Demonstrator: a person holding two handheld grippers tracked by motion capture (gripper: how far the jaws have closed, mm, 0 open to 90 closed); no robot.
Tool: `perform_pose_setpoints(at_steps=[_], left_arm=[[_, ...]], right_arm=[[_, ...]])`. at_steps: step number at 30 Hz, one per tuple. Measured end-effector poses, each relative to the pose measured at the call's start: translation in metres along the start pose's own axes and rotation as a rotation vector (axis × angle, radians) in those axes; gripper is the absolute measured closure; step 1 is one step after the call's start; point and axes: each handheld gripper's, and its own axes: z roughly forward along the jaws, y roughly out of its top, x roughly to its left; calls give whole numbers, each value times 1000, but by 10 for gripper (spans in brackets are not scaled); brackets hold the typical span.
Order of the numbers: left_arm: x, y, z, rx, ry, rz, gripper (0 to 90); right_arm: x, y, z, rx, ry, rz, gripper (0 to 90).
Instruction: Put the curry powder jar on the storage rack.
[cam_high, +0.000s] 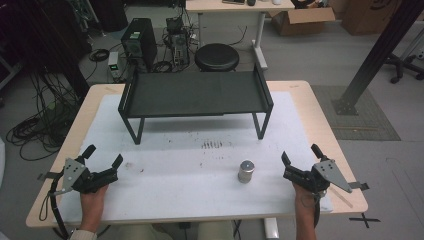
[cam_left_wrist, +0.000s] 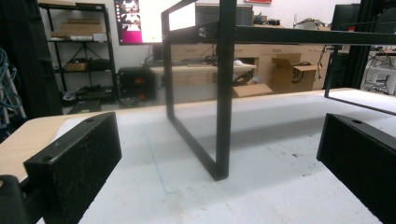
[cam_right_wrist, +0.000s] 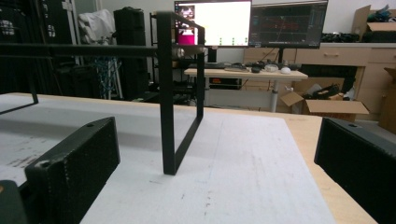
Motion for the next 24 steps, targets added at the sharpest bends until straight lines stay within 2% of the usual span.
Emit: perform_pose_setpoints(at_steps=[10,24], left_arm=[[0,0,0,-1,0,-1,3],[0,0,0,1,0,0,2]], right_arm=[[10,23,-6,19,93,2,0],[35,36,-9,49,195,-17,0]])
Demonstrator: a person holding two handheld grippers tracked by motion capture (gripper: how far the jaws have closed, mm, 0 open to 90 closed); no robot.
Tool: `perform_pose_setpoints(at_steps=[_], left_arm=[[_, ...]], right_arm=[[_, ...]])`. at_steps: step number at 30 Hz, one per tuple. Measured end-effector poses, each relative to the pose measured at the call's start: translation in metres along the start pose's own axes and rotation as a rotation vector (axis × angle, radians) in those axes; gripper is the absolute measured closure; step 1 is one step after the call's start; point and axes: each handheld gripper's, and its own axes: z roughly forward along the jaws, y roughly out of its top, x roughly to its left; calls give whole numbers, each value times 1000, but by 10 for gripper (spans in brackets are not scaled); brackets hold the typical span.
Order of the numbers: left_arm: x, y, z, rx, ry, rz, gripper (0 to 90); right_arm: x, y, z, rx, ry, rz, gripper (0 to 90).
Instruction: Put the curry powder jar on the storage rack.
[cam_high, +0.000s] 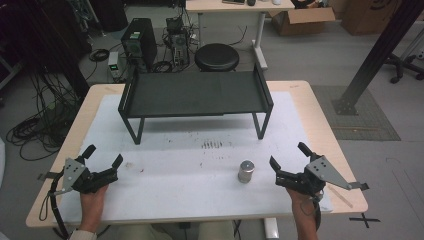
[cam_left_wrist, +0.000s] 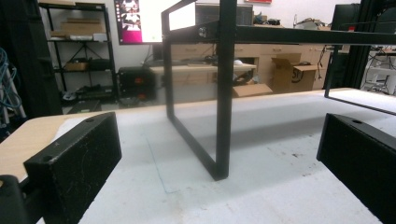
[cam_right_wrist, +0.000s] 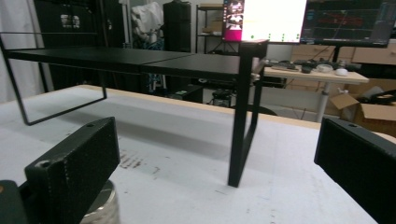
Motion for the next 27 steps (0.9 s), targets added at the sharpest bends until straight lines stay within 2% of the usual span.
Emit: perform_pose_setpoints(at_steps=[4,15,20,27], left_arm=[[0,0,0,0,0,1,2],[0,0,0,0,-1,2,2],[0,0,0,1,-1,1,3],[0,0,0,-2,0,-1,2]], right_arm=[[11,3,2,2,32,-17,0],[27,-1,9,40,83,-23,0],[36,-8,15,80,123,-29,0],[43,-16,23,127,152,-27,0]])
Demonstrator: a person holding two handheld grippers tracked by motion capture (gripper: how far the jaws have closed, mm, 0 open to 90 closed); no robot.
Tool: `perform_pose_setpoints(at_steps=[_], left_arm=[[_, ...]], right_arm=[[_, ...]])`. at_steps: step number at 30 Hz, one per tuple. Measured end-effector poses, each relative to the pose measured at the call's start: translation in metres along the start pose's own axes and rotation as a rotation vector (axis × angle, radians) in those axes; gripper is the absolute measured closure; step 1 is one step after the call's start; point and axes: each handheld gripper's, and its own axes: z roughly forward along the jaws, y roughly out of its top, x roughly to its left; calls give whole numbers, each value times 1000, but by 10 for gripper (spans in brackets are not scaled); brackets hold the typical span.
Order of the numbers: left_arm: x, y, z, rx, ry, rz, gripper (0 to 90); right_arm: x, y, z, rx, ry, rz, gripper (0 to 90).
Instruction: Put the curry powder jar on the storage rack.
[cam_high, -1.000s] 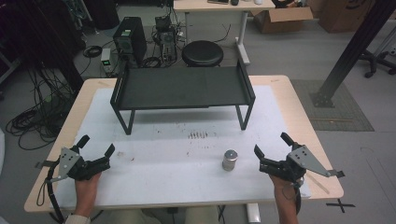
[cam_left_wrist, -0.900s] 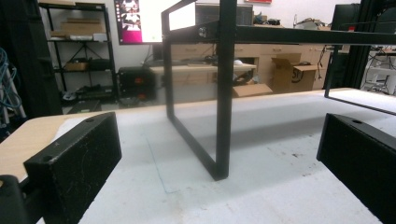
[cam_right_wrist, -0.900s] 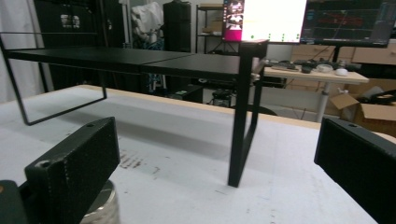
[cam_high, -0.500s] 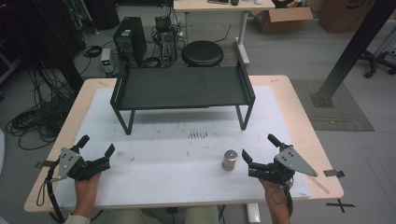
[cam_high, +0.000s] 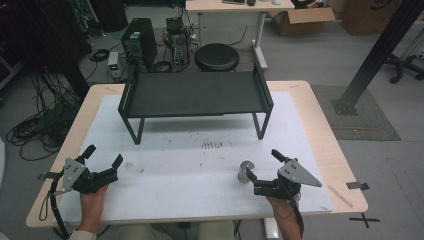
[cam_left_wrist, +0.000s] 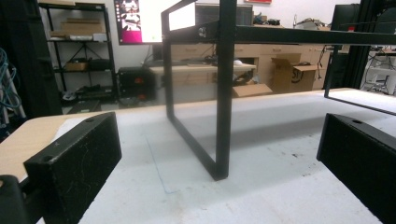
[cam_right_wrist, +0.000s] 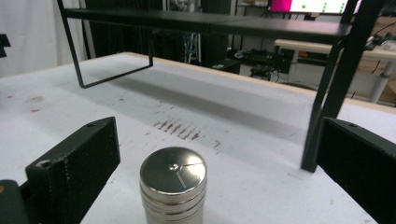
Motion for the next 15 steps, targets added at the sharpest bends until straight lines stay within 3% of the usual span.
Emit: perform_pose_setpoints(at_steps=[7,15], left_arm=[[0,0,0,1,0,0,3],[0,0,0,-1,0,-1,3]], right_arm=[[5,-10,13,60,32,20,15],[8,-19,24,89,49,31,18]])
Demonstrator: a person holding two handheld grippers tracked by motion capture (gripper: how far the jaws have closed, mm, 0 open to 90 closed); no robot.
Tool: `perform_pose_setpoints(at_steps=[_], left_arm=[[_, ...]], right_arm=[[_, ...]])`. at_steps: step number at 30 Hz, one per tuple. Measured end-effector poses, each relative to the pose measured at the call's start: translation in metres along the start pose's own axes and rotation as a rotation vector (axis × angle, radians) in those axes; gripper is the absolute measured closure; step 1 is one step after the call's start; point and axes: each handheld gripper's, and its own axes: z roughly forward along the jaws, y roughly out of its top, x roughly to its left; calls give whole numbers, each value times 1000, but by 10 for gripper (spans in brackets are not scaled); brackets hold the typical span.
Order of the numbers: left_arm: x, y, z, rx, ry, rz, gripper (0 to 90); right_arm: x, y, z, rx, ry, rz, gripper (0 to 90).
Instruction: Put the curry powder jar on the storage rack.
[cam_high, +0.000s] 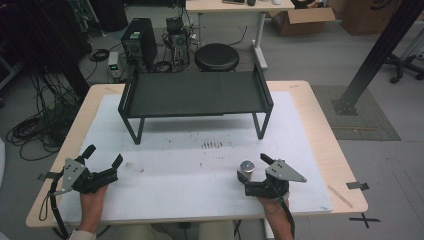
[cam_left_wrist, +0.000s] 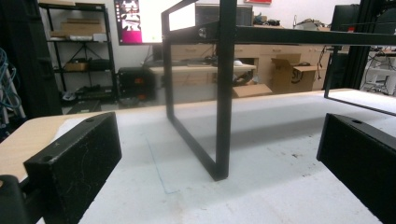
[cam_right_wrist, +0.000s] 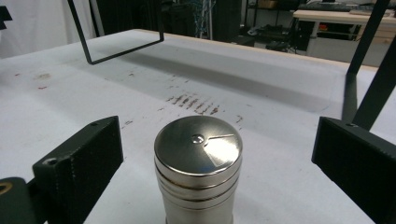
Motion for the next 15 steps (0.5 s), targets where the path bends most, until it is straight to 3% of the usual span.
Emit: perform_pose_setpoints(at_steps=[9,15], left_arm=[[0,0,0,-2,0,-3,2],[0,0,0,-3,1,-5,2]], right_arm=[[1,-6,5,14,7,6,35],[0,-7,5,10,25,5,114]])
